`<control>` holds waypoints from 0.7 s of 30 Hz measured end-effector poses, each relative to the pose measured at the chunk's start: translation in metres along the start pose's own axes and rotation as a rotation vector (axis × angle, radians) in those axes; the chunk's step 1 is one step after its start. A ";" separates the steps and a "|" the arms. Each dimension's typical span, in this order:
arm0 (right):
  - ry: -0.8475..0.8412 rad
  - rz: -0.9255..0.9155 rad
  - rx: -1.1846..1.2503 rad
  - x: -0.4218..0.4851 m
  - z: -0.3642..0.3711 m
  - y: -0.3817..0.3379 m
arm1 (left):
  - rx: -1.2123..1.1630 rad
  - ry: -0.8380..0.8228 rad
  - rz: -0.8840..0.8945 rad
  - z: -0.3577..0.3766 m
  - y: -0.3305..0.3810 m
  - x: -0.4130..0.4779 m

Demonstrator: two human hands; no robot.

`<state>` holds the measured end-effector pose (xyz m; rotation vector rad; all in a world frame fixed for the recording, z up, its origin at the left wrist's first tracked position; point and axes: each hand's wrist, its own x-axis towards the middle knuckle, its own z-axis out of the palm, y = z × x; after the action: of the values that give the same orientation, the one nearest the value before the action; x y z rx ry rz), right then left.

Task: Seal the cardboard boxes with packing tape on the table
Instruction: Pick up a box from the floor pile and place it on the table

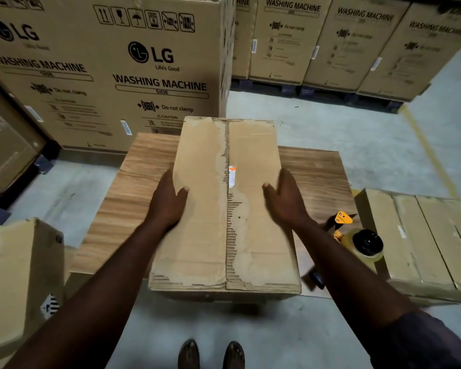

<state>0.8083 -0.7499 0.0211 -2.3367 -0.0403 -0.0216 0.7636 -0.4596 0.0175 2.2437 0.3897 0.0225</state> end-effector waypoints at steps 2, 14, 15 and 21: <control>-0.092 -0.195 -0.243 -0.019 0.000 -0.003 | 0.233 0.035 0.153 0.009 -0.002 -0.032; -0.223 -0.260 -0.380 -0.052 0.004 -0.003 | 0.451 0.109 0.310 0.039 -0.015 -0.172; -0.220 -0.253 -0.375 -0.052 0.004 -0.003 | 0.429 0.120 0.296 0.039 -0.014 -0.171; -0.185 -0.222 -0.362 -0.055 0.009 -0.006 | 0.262 0.215 0.316 0.033 -0.017 -0.165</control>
<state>0.7535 -0.7404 0.0175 -2.6771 -0.4192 0.0842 0.6067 -0.5214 0.0022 2.5519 0.1526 0.4023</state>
